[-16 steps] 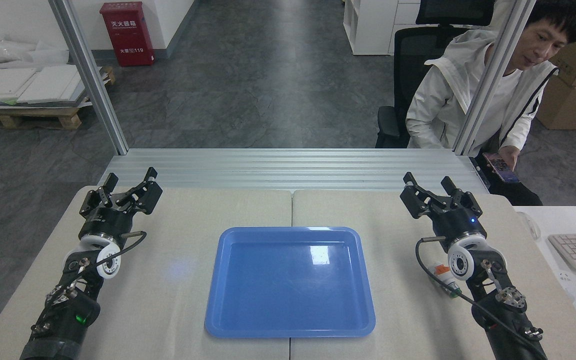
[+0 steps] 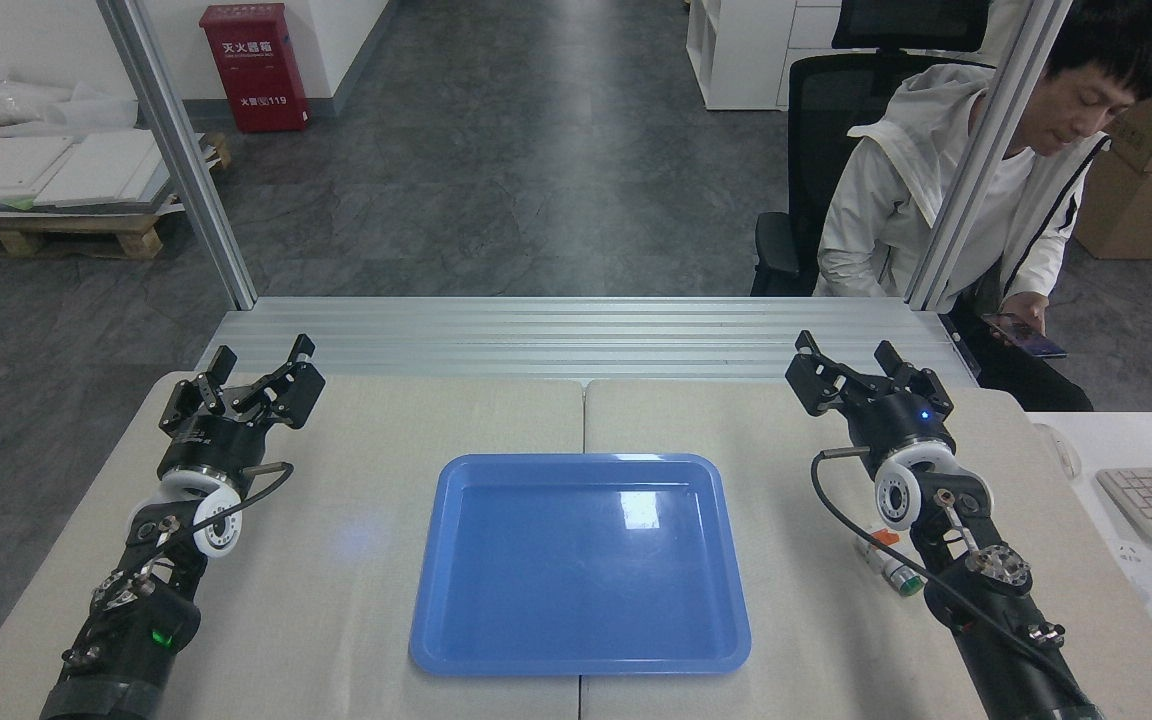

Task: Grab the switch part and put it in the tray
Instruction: 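Raise the right gripper slightly above the table near the switch part, then lower the open right gripper down onto the white-orange switch part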

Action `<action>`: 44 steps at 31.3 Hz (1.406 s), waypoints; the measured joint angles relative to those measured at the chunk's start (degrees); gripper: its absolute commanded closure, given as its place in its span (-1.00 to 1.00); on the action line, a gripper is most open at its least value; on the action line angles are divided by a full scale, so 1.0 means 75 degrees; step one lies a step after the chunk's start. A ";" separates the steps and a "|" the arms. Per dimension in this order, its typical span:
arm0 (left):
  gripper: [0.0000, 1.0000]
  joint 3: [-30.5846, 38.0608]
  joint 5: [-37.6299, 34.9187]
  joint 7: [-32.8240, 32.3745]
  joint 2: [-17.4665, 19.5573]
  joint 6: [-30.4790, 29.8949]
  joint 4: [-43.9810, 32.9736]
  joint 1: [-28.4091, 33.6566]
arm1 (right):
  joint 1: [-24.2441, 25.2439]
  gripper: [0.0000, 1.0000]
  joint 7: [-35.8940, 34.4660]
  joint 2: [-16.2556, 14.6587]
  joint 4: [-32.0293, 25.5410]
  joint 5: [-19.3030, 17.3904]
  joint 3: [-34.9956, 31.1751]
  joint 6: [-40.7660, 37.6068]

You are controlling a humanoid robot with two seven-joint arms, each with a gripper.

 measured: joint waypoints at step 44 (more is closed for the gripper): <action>-1.00 0.0000 0.0000 0.0005 0.0003 -0.0003 0.0000 0.0000 | -0.0992 -0.95 0.0383 -0.0154 0.0780 -0.0087 -0.0005 -0.0937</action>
